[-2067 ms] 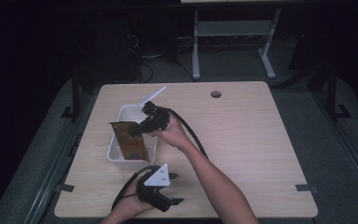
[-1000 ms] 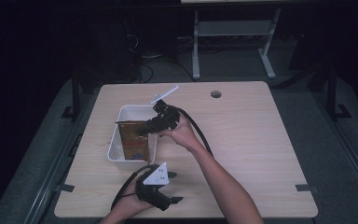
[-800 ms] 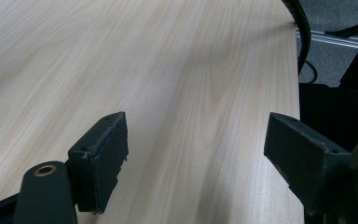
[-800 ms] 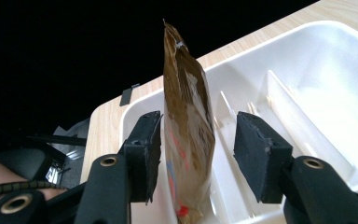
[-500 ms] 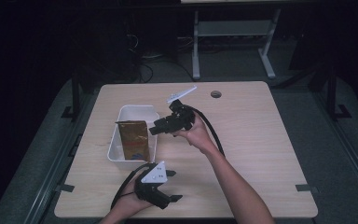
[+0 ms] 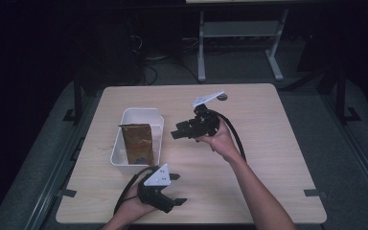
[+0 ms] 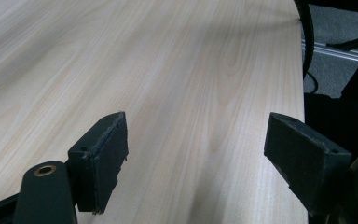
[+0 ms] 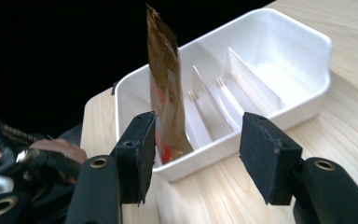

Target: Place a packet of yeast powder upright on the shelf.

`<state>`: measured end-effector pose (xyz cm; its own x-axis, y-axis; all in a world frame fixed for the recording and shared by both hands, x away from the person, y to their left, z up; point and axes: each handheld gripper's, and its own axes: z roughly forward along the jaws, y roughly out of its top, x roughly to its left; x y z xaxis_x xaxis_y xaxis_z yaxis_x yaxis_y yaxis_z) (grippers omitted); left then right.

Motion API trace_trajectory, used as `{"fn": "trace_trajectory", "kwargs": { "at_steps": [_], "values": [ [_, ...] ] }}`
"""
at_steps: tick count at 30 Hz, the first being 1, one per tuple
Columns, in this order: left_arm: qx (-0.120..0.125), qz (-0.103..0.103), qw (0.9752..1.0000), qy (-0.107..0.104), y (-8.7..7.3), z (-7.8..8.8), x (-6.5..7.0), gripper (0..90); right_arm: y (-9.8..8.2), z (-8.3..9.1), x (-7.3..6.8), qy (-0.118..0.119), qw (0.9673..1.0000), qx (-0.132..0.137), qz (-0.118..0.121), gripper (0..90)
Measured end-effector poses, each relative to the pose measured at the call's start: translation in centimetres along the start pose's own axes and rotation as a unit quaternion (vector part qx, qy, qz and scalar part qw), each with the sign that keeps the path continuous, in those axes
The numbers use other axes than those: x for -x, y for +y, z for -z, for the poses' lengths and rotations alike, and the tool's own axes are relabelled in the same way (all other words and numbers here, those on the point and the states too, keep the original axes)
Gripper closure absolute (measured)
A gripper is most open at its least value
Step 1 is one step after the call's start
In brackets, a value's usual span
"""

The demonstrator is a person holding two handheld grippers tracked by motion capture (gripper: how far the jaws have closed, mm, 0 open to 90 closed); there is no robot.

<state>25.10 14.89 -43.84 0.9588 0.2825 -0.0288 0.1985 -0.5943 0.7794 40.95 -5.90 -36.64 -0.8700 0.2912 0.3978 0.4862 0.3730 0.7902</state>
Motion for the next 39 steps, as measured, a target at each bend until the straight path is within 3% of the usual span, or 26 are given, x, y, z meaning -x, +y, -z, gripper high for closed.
{"fn": "trace_trajectory", "kwargs": {
  "at_steps": [21,32,39],
  "values": [
    [0.011,0.017,0.9998,0.006,-0.1,0.3,-0.6,21.0,-5.0,6.1,0.1,-0.040,0.9990,0.001,-0.019,40.5],
    [0.015,0.022,0.9996,0.012,-0.1,0.5,-0.9,21.3,-9.3,9.3,-0.9,-0.052,0.9981,0.006,-0.032,40.1],
    [0.014,0.025,0.9995,0.011,-0.2,0.5,-0.8,21.3,-12.1,10.1,-1.1,-0.055,0.9974,0.000,-0.047,39.5]
  ]
}}
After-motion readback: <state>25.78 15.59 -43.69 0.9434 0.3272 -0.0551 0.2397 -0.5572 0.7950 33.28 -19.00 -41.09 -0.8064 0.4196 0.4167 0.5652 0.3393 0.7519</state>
